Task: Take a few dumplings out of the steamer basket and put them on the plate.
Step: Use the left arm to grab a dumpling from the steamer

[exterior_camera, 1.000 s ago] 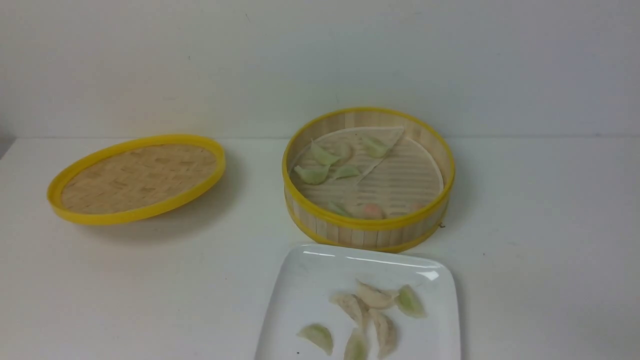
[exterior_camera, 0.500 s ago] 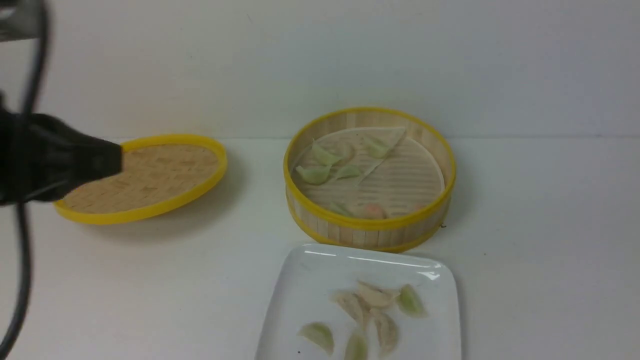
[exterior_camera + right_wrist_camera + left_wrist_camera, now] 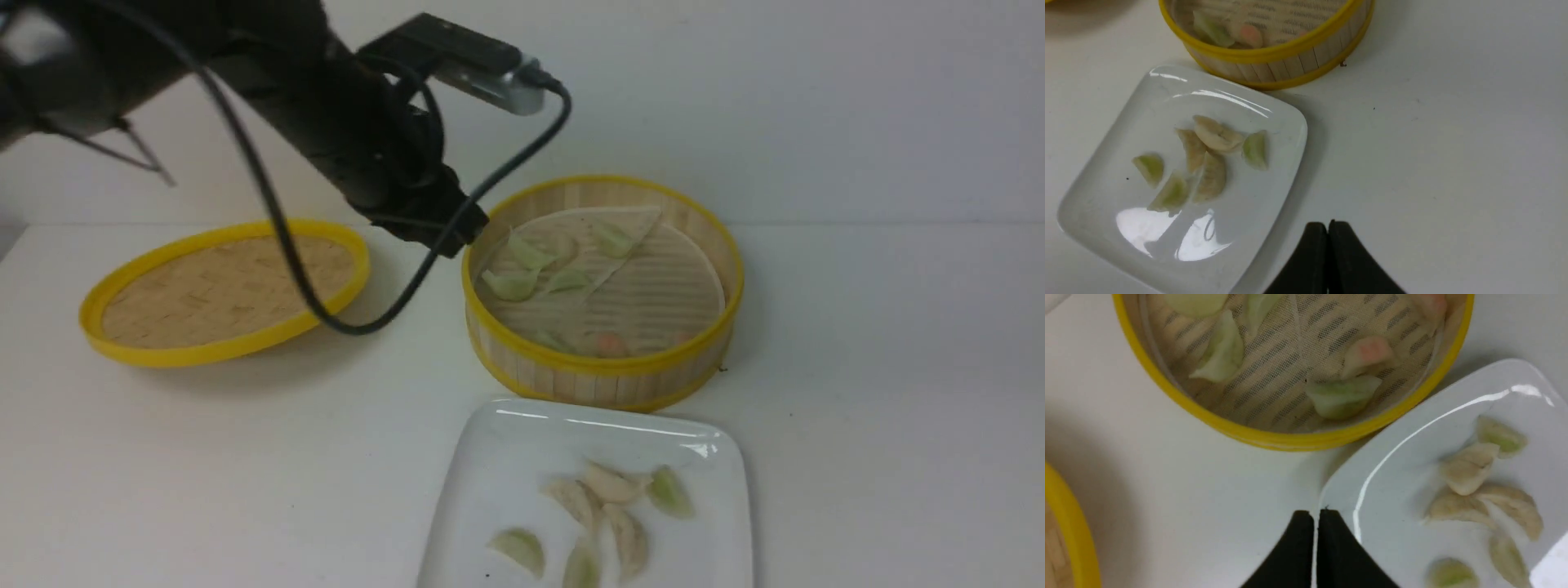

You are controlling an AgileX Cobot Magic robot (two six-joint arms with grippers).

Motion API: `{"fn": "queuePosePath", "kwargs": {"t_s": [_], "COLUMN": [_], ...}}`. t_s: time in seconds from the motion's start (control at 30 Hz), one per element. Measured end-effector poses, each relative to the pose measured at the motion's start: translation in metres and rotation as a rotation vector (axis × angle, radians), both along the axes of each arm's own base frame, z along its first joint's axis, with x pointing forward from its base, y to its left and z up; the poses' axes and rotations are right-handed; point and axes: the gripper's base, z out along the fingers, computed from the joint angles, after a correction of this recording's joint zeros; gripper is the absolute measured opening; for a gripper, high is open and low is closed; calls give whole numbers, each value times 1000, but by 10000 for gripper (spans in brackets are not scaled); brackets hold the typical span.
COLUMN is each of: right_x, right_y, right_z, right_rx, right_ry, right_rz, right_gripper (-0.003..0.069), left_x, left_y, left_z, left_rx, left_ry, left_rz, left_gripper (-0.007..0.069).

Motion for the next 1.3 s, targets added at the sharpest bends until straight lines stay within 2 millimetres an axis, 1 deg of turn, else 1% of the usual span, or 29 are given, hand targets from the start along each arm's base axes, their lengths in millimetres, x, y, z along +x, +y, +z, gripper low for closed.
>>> {"fn": "queuePosePath", "kwargs": {"t_s": [0.07, 0.1, 0.13, 0.3, 0.43, 0.53, 0.57, 0.63, 0.8, 0.9, 0.93, 1.0, 1.03, 1.07, 1.1, 1.13, 1.17, 1.2, 1.27, 1.3], "right_x": [-1, -1, -2, -4, -4, -4, -4, -4, -4, -4, -4, -4, -4, -4, -4, -4, -4, -4, -4, -5], "right_y": [0, 0, 0, 0, 0, 0, 0, 0, 1, 1, 1, 1, 1, 1, 1, 1, 1, 1, 1, 1], "right_z": [-1, -1, -1, -3, -3, -3, -3, -3, -3, -3, -3, -3, -3, -3, -3, -3, -3, -3, -3, -3], "right_rx": [-2, -2, -3, -6, 4, 8, 10, 14, 17, 17, 18, 17, 17, 20, 21, 21, 21, 21, 21, 22], "right_ry": [16, 16, 25, 48, 55, 58, 60, 62, 67, 67, 68, 69, 69, 70, 70, 70, 70, 70, 70, 71], "right_rz": [5, 5, 8, 15, 4, -1, -3, -8, -11, -11, -12, -11, -11, -11, -11, -11, -11, -11, -11, -11], "right_gripper": [-12, -12, -12, -12, -12, -12, -12, -12, -12, -12, -12, -12, -12, -12, -12, -12, -12, -12, -12, -12], "left_x": [19, 20, 31, 61, 78, 88, 94, 100, 108, 109, 110, 110, 110, 109, 109, 108, 107, 105, 102, 100], "left_y": [-14, -14, -23, -46, -54, -56, -58, -59, -61, -61, -61, -60, -60, -61, -61, -61, -61, -59, -59, -59], "left_z": [-12, -16, -23, -48, -62, -76, -87, -100, -123, -136, -140, -140, -140, -140, -140, -139, -139, -136, -130, -115], "left_rx": [45, 52, 71, 108, 129, 143, 147, 149, 165, 182, 190, 199, 199, 196, 196, 197, 205, 236, 255, 276], "left_ry": [0, 9, 7, 1, -33, -53, -71, -92, -106, -86, -79, -82, -80, -69, -68, -48, -39, -17, -3, -17], "left_rz": [-23, -24, -39, -74, -76, -71, -66, -61, -57, -61, -63, -60, -56, -44, -41, -25, -21, -3, 6, 20], "left_gripper": [-6, -6, -6, -6, 15, 64, 116, 201, 388, 445, 449, 439, 428, 393, 386, 316, 279, 218, 223, 228]}}
